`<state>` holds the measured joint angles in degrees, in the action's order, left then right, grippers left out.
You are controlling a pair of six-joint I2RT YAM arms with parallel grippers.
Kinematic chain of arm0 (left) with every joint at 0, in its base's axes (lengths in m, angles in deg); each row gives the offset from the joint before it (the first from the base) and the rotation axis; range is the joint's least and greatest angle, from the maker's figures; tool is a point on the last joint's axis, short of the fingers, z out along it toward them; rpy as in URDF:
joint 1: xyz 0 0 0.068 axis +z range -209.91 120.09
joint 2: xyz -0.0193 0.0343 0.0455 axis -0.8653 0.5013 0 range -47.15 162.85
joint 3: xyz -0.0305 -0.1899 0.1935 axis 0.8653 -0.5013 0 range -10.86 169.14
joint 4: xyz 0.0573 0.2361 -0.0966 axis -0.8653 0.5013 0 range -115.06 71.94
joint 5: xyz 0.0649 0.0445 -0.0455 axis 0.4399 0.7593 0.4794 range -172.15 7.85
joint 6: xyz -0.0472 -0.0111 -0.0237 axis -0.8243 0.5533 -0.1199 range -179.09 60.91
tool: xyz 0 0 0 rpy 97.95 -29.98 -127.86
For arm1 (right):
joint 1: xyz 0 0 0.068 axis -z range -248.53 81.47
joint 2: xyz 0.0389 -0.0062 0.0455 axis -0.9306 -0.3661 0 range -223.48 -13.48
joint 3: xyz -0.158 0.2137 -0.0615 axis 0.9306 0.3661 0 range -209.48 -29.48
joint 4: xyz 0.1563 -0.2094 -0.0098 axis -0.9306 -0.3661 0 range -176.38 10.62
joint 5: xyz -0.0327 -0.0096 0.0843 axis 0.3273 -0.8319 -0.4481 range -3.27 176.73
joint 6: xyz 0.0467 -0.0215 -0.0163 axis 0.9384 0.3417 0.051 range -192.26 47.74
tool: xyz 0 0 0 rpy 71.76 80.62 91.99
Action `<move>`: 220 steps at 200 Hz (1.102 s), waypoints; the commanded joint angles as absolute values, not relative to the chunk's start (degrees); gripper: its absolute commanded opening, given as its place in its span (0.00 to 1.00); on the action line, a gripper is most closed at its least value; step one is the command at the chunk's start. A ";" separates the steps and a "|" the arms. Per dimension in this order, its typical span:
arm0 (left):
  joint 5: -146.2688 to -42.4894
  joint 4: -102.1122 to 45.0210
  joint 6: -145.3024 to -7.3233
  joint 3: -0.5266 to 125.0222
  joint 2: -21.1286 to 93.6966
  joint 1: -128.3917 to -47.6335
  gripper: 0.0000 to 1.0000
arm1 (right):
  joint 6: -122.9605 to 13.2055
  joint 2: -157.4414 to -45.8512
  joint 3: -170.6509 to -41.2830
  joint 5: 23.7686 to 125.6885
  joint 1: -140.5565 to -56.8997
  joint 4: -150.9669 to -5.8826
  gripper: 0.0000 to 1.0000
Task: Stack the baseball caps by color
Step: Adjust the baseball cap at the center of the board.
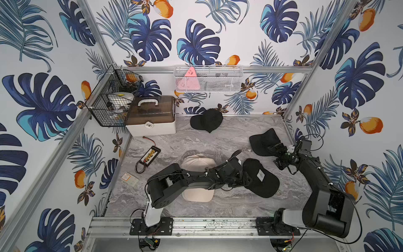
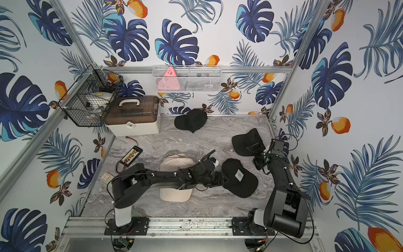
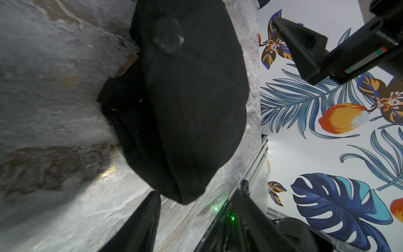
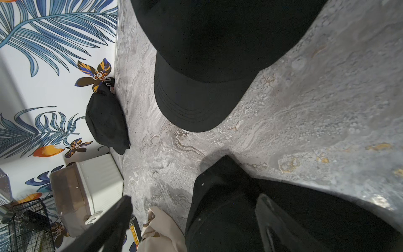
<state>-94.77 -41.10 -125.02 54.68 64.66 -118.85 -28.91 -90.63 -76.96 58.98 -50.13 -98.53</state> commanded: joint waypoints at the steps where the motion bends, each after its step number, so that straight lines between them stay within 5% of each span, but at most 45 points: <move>1: -94.81 -46.14 -125.20 56.08 66.76 -119.15 0.61 | -29.48 -90.57 -76.59 58.09 -50.08 -97.10 0.92; 37: -95.12 -45.16 -122.16 57.97 68.87 -119.07 0.46 | -30.89 -90.65 -76.90 58.61 -50.07 -98.70 0.92; 79: -98.18 -30.00 -106.63 66.25 68.03 -118.65 0.00 | -34.90 -90.23 -74.46 63.20 -50.11 -101.33 0.92; 121: -103.01 -12.48 -90.50 73.81 68.90 -114.57 0.00 | -36.14 -90.81 -72.00 62.86 -50.07 -101.44 0.90; 149: -115.59 -1.24 -77.90 81.05 73.13 -109.26 0.00 | -36.33 -89.74 -69.72 62.26 -50.15 -101.61 0.89; 179: -110.47 22.24 -61.68 97.52 81.53 -108.33 0.00 | -36.97 -88.81 -66.55 60.20 -50.32 -101.58 0.86; 220: -110.62 26.23 -55.20 104.62 85.17 -105.40 0.00 | -37.94 -87.88 -62.53 58.79 -50.43 -100.77 0.72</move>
